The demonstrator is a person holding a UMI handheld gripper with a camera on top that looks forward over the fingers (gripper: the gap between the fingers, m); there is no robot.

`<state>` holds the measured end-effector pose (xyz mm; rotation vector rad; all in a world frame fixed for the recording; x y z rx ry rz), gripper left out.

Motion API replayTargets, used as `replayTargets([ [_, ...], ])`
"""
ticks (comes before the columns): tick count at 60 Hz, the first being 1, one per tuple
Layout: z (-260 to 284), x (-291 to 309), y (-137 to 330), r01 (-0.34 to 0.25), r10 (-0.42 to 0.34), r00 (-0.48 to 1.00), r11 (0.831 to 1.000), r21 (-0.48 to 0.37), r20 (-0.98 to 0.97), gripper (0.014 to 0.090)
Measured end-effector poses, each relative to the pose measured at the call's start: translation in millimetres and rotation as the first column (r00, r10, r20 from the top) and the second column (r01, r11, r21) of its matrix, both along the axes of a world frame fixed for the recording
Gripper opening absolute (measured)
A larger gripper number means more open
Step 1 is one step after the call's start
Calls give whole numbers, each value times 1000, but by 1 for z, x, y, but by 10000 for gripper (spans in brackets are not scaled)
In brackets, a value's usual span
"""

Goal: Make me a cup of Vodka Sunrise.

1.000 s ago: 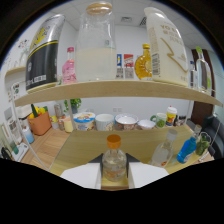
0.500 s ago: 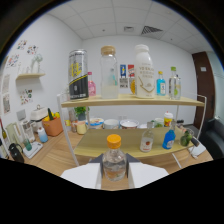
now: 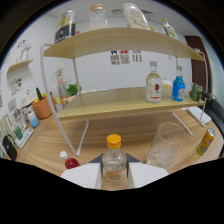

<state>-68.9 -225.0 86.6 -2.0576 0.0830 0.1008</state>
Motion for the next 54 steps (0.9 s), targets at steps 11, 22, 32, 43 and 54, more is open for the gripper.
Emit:
replayTargets([
  [11, -35, -9, 19, -14, 15, 1000, 999, -51, 22, 354],
  [22, -59, -18, 25, -33, 37, 999, 993, -117, 28, 353],
  [32, -69, -22, 26, -43, 47, 999, 989, -141, 21, 360],
  [43, -71, -26, 15, -87, 93, 995, 985, -146, 29, 368],
  [54, -61, -22, 5, -114, 121, 992, 984, -139, 41, 673],
])
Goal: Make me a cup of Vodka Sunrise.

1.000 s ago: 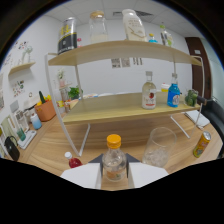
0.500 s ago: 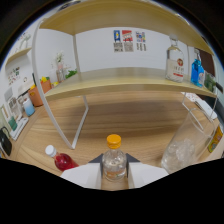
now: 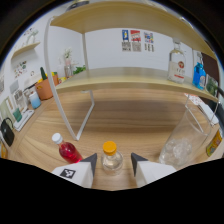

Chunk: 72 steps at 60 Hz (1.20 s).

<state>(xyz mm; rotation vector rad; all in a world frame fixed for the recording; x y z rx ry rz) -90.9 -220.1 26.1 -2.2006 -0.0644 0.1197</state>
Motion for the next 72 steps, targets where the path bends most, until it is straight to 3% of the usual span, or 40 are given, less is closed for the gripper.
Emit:
replayTargets([
  [1, 4, 0, -1, -4, 4, 1000, 1000, 7, -2, 673],
  [4, 18, -1, -5, -17, 17, 1000, 1000, 23, -11, 795],
  [7, 37, 4, -11, -20, 20, 1000, 999, 46, -11, 864],
  [19, 130, 36, -45, -3, 5, 1000, 986, 164, -12, 863],
  [32, 199, 109, -79, 90, -85, 996, 980, 177, -35, 861],
  [41, 261, 157, -59, 137, -134, 991, 958, 253, -32, 854],
  [50, 324, 185, -7, 136, -135, 990, 921, 366, -31, 849],
  [61, 350, 202, 62, 143, -141, 989, 897, 419, -36, 763],
  [68, 348, 207, 97, 145, -145, 989, 905, 400, -31, 662],
  [72, 344, 210, 108, 149, -157, 988, 908, 391, -12, 554],
])
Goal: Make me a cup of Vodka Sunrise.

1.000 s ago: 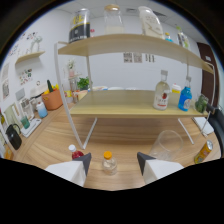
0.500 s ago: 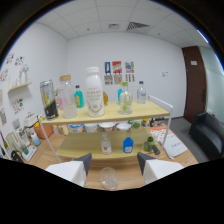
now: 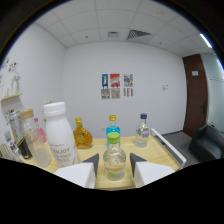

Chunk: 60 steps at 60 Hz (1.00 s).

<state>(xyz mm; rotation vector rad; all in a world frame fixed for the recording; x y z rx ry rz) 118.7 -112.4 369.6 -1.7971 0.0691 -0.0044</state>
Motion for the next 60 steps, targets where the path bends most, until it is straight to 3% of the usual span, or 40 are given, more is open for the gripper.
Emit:
replayTargets([
  [6, -3, 2, 8, 4, -4, 1000, 1000, -5, 3, 374],
  [23, 9, 3, -1, -9, 8, 999, 999, 32, 40, 352],
  [36, 45, -6, -58, -62, 62, 998, 989, 132, -2, 350],
  [43, 4, 1, -85, -56, 59, 998, 994, 95, -29, 350],
  [51, -71, 7, -105, -32, 31, 996, 999, -10, -88, 348],
  [60, -164, 10, -117, -28, 19, 998, 990, -136, -63, 347],
])
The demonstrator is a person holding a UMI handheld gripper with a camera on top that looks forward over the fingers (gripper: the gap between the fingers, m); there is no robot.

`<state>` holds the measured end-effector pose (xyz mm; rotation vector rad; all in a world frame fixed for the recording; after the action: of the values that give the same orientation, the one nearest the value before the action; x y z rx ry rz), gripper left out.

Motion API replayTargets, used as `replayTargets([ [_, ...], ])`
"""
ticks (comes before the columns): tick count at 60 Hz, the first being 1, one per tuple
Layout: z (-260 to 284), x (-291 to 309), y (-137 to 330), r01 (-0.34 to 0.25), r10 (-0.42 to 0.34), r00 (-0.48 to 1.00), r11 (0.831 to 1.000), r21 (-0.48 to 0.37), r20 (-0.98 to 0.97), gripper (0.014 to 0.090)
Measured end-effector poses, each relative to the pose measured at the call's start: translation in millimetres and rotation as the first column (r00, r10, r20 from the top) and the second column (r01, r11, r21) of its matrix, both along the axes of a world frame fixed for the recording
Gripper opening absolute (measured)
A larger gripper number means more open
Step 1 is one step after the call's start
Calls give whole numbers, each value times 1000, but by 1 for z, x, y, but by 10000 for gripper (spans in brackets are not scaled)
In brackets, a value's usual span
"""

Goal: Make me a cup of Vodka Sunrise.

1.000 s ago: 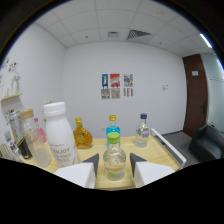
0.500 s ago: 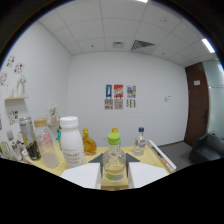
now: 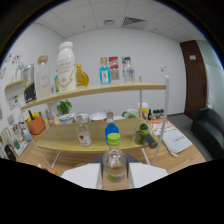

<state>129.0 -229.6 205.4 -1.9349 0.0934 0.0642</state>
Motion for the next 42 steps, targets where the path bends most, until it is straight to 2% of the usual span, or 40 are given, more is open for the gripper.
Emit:
replayTargets([
  [8, -48, 6, -1, -26, 43, 979, 996, -86, 200, 348],
  [19, -47, 5, 10, -113, 158, 808, 987, -114, 568, 348],
  [31, -26, 6, 29, -187, 214, 403, 971, -149, 890, 345],
  [42, -8, -5, 38, -245, 174, -76, 951, -187, 982, 349],
])
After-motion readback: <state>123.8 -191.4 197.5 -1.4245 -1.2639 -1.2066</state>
